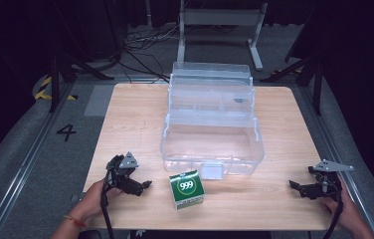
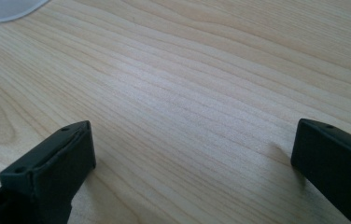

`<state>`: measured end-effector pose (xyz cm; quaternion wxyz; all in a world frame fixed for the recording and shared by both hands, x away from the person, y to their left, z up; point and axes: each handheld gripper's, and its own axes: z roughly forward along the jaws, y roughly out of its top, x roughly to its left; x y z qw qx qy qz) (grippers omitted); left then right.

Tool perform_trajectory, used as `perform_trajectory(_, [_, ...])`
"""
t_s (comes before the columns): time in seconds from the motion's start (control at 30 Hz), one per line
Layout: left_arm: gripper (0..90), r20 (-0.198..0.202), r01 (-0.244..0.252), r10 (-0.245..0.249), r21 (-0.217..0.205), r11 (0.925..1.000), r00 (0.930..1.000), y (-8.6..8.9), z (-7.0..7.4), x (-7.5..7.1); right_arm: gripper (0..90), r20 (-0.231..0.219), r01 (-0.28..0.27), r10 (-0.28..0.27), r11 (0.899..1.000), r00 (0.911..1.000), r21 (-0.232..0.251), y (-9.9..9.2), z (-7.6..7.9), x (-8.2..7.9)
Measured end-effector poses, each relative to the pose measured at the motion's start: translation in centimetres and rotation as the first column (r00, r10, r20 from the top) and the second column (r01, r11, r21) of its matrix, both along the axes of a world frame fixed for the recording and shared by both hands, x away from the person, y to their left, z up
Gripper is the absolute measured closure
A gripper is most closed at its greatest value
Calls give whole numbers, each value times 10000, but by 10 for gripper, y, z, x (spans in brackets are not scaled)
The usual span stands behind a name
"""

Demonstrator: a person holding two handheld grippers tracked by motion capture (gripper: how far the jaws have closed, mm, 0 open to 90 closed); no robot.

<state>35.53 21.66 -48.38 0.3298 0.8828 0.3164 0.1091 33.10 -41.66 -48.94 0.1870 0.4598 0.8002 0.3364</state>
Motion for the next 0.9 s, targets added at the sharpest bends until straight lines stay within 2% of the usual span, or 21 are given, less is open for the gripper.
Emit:
perform_trajectory(0.13, [4,96,-370,370,15,9993,9993,-3,0,-2,0,0,0,0,10000,10000,-3,0,0,0])
perform_trajectory(0.27, [6,62,-493,493,-49,9988,9988,-4,-1,-4,0,0,10,-10,10000,10000,-7,0,0,0])
perform_trajectory(0.33, [9,172,-642,641,57,9979,9978,-4,0,-6,0,-18,82,-82,10000,10000,22,1,0,-1])
perform_trajectory(0.4, [15,-75,-456,457,120,9989,9989,-3,2,-6,0,-17,87,-87,10000,10000,16,1,0,-1])
perform_trajectory(0.43, [34,-150,-245,250,296,9993,9996,-4,4,-8,0,-25,112,-112,9999,9999,23,1,0,-1])
perform_trajectory(0.5, [69,-220,-129,137,395,9991,9997,-6,7,-11,0,-18,133,-133,9999,9999,9,1,0,-1])
perform_trajectory(0.53, [109,-257,79,-71,308,9995,9996,-6,8,-12,0,-20,143,-143,9999,9999,13,1,0,-2])
perform_trajectory(0.57, [158,-257,79,-71,308,9995,9996,-6,8,-12,0,-20,143,-143,9999,9999,13,1,0,-2])
perform_trajectory(0.6, [149,-273,245,-233,441,9987,9994,-6,9,-13,0,-7,150,-150,9999,9999,6,1,0,-2])
perform_trajectory(0.7, [162,-488,525,-504,437,9977,9975,-8,11,-17,0,-7,152,-152,9999,9999,7,1,0,-2])
perform_trajectory(0.73, [162,-586,716,-691,417,9966,9959,-8,13,-18,0,-8,151,-151,9999,9999,6,1,0,-2])
perform_trajectory(0.77, [157,-692,906,-893,160,9958,9936,-7,15,-20,0,-10,151,-151,9999,9999,4,1,0,-2])
perform_trajectory(0.87, [159,-557,1096,-1095,-24,9940,9924,-9,22,-27,3,12,164,-164,9999,9999,-13,1,0,-2])
perform_trajectory(0.9, [160,-643,1276,-1283,-151,9917,9896,-10,26,-29,3,32,173,-173,9998,9998,-32,1,0,-2])
